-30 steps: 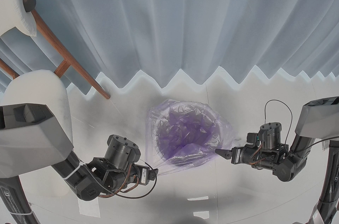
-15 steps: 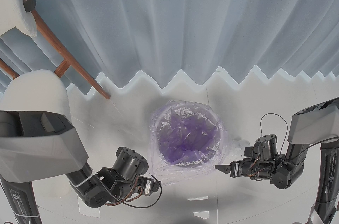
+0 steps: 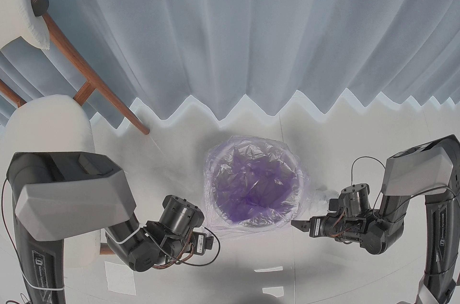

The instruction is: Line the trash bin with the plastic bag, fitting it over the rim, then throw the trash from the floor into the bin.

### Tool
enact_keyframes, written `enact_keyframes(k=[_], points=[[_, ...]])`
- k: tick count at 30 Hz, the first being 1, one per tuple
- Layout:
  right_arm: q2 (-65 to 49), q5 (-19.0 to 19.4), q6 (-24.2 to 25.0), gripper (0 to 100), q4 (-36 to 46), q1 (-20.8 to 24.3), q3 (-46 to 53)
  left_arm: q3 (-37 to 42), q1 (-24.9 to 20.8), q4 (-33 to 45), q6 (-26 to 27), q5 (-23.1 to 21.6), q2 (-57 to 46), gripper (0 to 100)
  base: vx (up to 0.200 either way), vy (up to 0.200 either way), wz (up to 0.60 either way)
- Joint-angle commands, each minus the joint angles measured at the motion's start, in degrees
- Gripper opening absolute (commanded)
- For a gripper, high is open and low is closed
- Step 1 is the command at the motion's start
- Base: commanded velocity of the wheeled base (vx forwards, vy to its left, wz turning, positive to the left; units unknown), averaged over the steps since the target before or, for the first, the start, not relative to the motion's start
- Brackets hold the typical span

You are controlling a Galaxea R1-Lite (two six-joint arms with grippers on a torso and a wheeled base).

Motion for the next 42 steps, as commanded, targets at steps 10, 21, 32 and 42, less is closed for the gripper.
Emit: enact_keyframes(k=[10,21,32,42], points=[[3.9,-2.7,1.9,100,0.0,-1.5,-5.0,-5.7,4.3,0.5,-2.2,5.9,2.6,100,0.000,0.000,0.00],[0.3,-3.6,2.9,100,0.0,-2.1,-2.1,-4.3,2.1,0.1,-4.2,6.0,-1.7,100,0.000,0.000,0.00],[-5.4,-3.2,2.9,100,-9.9,-2.1,9.8,10.9,-0.8,0.1,-3.9,3.0,-21.1,100,0.000,0.000,0.00],[-6.9,-0.5,2.7,100,-24.7,-1.7,19.3,4.1,2.7,0.3,-4.3,0.3,-24.9,100,0.000,0.000,0.00]])
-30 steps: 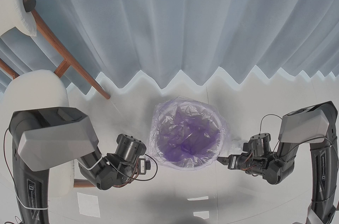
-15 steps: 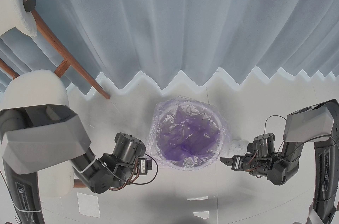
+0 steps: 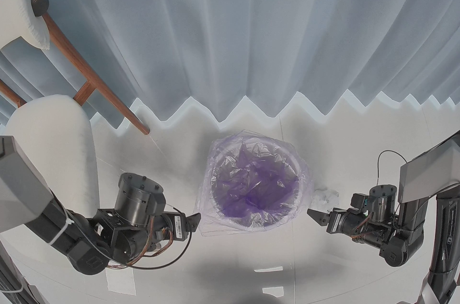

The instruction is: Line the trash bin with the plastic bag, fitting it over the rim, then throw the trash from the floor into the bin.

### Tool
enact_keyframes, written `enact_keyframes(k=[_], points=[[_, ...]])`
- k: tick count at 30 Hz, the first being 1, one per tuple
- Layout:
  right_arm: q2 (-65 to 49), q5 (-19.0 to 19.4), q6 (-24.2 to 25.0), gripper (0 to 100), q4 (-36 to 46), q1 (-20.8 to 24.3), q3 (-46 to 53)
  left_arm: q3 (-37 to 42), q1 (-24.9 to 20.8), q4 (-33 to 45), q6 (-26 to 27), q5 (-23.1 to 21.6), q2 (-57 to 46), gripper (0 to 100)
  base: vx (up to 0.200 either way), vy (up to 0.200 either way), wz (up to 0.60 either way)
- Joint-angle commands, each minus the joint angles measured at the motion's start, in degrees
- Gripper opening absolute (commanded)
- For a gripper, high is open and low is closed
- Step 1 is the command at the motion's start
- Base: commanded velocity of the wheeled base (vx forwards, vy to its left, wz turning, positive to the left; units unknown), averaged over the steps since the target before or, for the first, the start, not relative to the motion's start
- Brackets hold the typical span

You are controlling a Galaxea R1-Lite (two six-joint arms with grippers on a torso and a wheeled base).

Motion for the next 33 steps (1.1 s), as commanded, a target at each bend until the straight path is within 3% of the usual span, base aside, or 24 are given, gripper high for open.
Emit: enact_keyframes(k=[1,9,16,21,33], points=[[-3.0,0.8,0.2,100,-1.3,0.3,4.0,-6.9,3.2,0.3,-0.2,-0.9,-2.7,100,0.000,0.000,0.00],[-3.4,0.3,0.0,100,-1.3,0.3,4.3,-15.8,5.9,1.0,0.0,-0.8,6.2,100,0.000,0.000,0.00],[-3.7,-0.2,0.2,100,-1.3,0.6,4.9,-21.8,3.1,1.4,0.2,-0.9,10.9,100,0.000,0.000,0.00],[-3.4,-0.2,0.2,100,-1.3,0.7,5.5,-21.5,1.6,1.4,0.2,-0.9,11.2,100,0.000,0.000,0.00],[-3.6,-0.2,0.2,100,-1.3,0.7,6.0,-22.5,8.9,0.7,2.0,0.6,15.3,100,0.000,0.000,0.00]])
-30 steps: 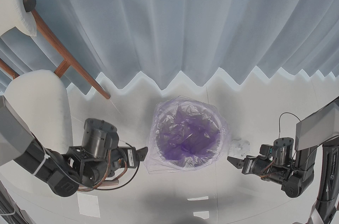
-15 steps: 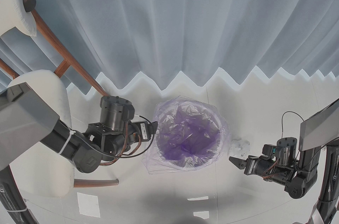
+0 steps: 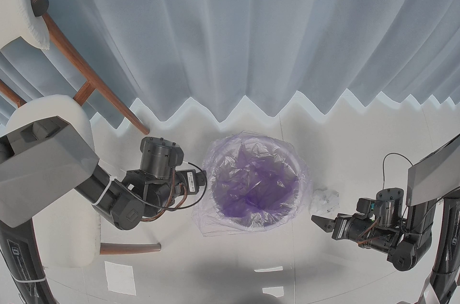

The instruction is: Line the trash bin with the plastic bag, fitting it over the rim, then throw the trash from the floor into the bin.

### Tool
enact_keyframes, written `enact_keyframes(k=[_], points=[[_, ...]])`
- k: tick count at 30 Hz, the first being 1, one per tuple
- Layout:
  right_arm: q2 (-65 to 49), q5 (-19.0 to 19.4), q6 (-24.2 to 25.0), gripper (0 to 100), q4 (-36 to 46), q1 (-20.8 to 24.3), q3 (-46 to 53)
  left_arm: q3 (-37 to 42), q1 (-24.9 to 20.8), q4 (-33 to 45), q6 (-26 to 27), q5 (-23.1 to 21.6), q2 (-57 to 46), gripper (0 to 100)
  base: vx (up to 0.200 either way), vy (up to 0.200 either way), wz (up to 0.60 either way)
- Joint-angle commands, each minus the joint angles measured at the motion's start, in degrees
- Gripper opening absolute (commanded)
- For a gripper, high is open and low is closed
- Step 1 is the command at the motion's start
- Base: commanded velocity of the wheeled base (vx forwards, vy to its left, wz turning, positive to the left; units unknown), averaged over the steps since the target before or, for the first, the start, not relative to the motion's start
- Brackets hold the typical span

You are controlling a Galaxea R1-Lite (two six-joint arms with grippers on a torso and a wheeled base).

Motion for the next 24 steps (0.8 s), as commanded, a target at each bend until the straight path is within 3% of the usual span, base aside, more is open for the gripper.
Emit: enact_keyframes(k=[1,10,24], points=[[0.1,0.0,0.0,100,-0.8,0.0,0.0,-0.2,2.3,0.0,0.0,0.2,1.2,100,0.000,0.000,0.00],[-0.1,0.0,0.0,100,-0.8,0.1,0.2,-0.5,2.2,-0.2,0.1,1.7,5.5,100,0.000,0.000,0.00],[-0.2,-0.1,0.1,100,-0.9,-0.1,1.3,-7.9,3.3,-3.3,0.9,4.7,16.7,100,0.000,0.000,0.00]])
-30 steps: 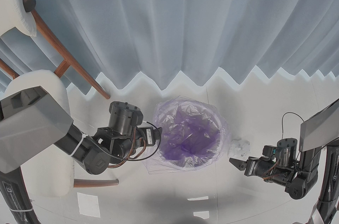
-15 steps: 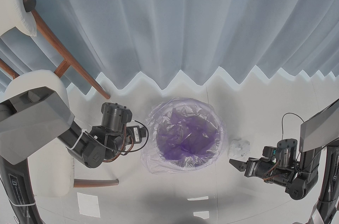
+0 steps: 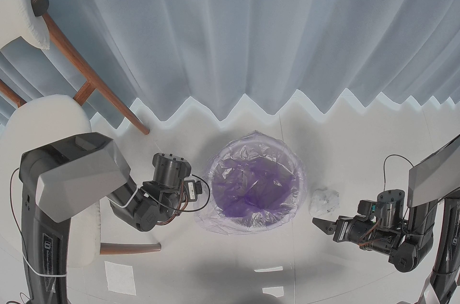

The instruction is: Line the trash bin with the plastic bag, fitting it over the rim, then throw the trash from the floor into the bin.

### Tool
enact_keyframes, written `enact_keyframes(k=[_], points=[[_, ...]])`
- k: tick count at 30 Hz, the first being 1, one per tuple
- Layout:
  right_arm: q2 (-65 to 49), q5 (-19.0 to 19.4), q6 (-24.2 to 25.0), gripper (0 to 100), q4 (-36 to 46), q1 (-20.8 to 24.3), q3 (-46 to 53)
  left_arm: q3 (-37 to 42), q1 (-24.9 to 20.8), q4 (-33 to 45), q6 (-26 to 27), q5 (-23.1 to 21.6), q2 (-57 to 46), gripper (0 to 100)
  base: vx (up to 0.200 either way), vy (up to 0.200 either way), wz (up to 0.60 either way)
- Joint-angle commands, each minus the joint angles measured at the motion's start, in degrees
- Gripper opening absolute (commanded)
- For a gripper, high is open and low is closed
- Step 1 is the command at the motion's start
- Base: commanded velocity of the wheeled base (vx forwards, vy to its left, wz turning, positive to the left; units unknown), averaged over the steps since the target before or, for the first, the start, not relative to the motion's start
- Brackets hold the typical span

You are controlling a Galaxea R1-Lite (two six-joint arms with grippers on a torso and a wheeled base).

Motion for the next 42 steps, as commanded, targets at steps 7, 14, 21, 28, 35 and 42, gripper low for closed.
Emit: enact_keyframes(k=[7,14,21,28,35,42], points=[[0.3,0.0,0.1,100,-0.9,-0.1,0.2,-3.4,0.7,0.0,-0.1,1.4,4.1,100,0.000,0.000,0.00],[0.3,0.0,0.5,100,-0.9,-1.4,0.5,9.0,-2.2,-0.1,-0.1,2.6,-11.0,100,0.000,0.000,0.00],[-4.1,1.6,1.0,100,-0.8,-2.5,0.8,20.7,-6.2,-1.1,0.3,2.1,-23.9,100,0.000,0.000,0.00],[-2.7,3.9,0.3,100,-1.0,0.6,2.8,30.4,-13.6,-1.3,0.0,2.1,-35.7,100,0.000,0.000,0.00],[-2.8,4.0,-1.2,100,-0.8,0.3,1.3,43.1,-17.2,-6.0,-0.3,1.4,-46.8,100,0.000,0.000,0.00],[-2.6,3.9,-2.0,100,-0.8,1.3,1.0,46.6,-13.9,-9.1,-2.2,-4.4,-50.8,100,-0.086,-0.086,0.00]])
